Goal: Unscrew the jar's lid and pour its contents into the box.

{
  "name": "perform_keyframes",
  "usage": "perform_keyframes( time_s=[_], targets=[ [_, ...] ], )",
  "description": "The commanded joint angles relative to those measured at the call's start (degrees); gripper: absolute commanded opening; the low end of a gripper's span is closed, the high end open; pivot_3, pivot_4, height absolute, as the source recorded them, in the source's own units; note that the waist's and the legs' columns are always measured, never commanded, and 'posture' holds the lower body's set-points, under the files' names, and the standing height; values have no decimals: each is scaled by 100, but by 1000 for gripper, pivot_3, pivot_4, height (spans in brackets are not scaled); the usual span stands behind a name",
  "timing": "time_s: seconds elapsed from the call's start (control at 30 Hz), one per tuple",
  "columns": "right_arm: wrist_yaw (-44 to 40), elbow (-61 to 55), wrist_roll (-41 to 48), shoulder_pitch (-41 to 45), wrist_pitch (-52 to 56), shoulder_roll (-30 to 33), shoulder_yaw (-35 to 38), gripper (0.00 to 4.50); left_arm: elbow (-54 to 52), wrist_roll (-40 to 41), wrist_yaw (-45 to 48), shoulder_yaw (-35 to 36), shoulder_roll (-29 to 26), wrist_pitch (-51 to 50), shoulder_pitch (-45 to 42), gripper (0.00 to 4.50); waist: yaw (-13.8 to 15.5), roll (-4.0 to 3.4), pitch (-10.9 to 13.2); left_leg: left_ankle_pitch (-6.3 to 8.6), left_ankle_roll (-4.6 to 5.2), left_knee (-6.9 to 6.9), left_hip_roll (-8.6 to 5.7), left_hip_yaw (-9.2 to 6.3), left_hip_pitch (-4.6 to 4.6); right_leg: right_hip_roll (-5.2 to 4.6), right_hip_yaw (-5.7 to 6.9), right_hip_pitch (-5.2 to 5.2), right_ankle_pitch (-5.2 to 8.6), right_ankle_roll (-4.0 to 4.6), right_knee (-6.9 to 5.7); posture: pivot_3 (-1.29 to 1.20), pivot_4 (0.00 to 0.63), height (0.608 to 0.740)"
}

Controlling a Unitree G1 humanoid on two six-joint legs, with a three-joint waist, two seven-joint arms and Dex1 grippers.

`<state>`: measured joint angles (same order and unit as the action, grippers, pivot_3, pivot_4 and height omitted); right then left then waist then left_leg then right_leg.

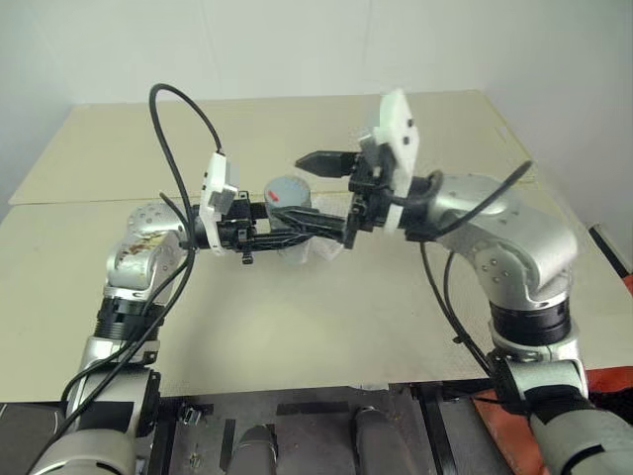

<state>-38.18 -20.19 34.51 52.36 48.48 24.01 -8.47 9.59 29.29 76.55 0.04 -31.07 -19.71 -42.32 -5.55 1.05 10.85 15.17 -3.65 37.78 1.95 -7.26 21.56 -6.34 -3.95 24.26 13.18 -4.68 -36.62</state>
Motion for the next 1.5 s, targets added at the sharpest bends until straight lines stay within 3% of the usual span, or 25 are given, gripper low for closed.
perform_keyframes(
  time_s=[0.03, 0.37, 0.47, 0.6, 0.77, 1.0, 1.13, 1.27, 1.5],
  targets=[
    [118, -7, -108, 215, -14, -102, -3, 4473, -163, 23, 18, 42, -14, 127, -74, 1935, 1, 0, 0, 0, 0, 0, 0, 0, 0, 0, 0, 0, 0, 0, 0, 0, 150, 740],
    [76, 86, -138, 251, 48, -231, -74, 4473, -237, 38, 9, 44, -34, 116, -37, 1935, -4, 0, 0, 0, 0, 0, 0, -1, 0, 0, 0, 0, 0, 0, -1, 0, 150, 740],
    [53, 92, -124, 249, 74, -239, -65, 3896, -262, 38, 17, 43, -51, 110, -12, 1935, -3, 0, 0, 0, 0, 0, 0, -1, -1, 0, 0, 0, 0, 0, -1, 0, 150, 740],
    [46, 88, -120, 249, 93, -243, -42, 2759, -273, 40, 16, 46, -58, 103, 0, 1935, -3, 0, 0, 0, 0, 0, 0, -1, -1, 0, 0, 0, 0, 0, -1, 0, 150, 740],
    [58, 137, 129, 372, 293, -267, 210, 2758, -292, 30, 32, 36, -81, 104, 42, 1935, -3, 0, 0, 0, 0, 0, 0, -1, -1, 0, 0, 0, 0, 0, -1, 0, 150, 740],
    [210, 411, 1205, 787, 1299, -273, 1066, 2758, -172, -135, 165, -27, -177, 355, 268, 1935, -1, -1, 0, 0, 0, -2, 0, -1, -1, 0, 0, 0, 0, 0, 0, 0, 150, 740],
    [398, 453, 1160, 786, 1298, -137, 1248, 2758, -161, -113, 113, 42, -205, 308, 266, 1935, 4, -1, 0, 0, 1, -2, 0, -1, -1, 0, 0, 0, 0, 0, -1, 0, 150, 740],
    [552, 416, 278, 221, 380, 268, 1151, 2758, 30, -110, -110, 256, -309, 283, 83, 1935, 37, 1, 0, 1, 1, -1, 0, -1, 1, 0, 1, -1, 0, 0, 2, 0, 150, 740],
    [1006, 175, -690, -1665, -384, 657, 1199, 2758, 181, -126, -709, 756, -590, 271, 87, 1935, 14, 1, 0, 1, 2, -1, -1, 2, 6, -2, 1, 1, 0, -1, 4, 0, 150, 740]
  ],
)
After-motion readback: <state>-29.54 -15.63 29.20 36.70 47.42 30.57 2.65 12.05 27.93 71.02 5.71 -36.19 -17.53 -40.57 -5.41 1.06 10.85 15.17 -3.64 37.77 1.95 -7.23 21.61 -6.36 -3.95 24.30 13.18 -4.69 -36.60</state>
